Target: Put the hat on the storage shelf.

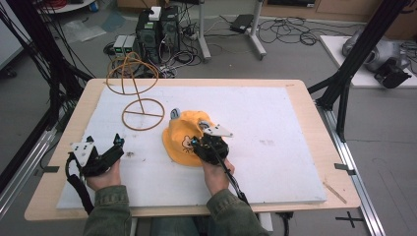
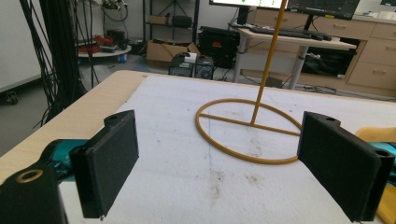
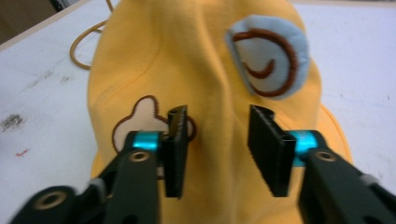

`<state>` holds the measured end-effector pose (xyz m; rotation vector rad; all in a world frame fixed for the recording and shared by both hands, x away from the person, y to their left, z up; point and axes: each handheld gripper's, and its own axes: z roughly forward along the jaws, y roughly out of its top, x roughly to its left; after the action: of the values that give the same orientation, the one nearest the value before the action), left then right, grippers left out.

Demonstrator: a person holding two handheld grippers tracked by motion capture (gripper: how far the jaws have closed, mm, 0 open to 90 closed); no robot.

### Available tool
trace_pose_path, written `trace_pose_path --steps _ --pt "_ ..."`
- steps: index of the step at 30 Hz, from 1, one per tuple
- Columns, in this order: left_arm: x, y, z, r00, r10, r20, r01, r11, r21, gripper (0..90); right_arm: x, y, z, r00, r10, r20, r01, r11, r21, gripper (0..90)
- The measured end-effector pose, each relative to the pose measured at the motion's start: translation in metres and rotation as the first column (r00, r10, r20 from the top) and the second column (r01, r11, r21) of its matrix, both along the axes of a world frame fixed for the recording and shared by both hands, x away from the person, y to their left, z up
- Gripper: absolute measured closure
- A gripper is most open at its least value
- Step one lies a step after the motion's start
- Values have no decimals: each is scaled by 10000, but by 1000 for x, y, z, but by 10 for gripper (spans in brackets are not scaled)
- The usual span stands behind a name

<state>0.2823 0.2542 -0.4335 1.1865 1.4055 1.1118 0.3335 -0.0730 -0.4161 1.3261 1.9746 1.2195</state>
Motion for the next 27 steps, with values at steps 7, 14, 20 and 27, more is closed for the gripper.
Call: trace_pose_path --steps 7,14,20,27 --pt "0 1 0 10000 48 48 -48 10000 -22 131 -1 3 -1 9995 162 279 -152 9993 -342 894" --pt "0 0 0 10000 -19 43 19 10000 1 132 -2 1 0 9989 325 339 -315 9991 -290 899" --pt "0 0 0 10000 -40 72 39 10000 18 132 -4 0 -2 9980 287 568 -281 9995 -126 899" --pt "0 -1 0 9999 -63 123 63 10000 18 133 -10 -6 2 9874 115 1581 -130 9999 84 899"
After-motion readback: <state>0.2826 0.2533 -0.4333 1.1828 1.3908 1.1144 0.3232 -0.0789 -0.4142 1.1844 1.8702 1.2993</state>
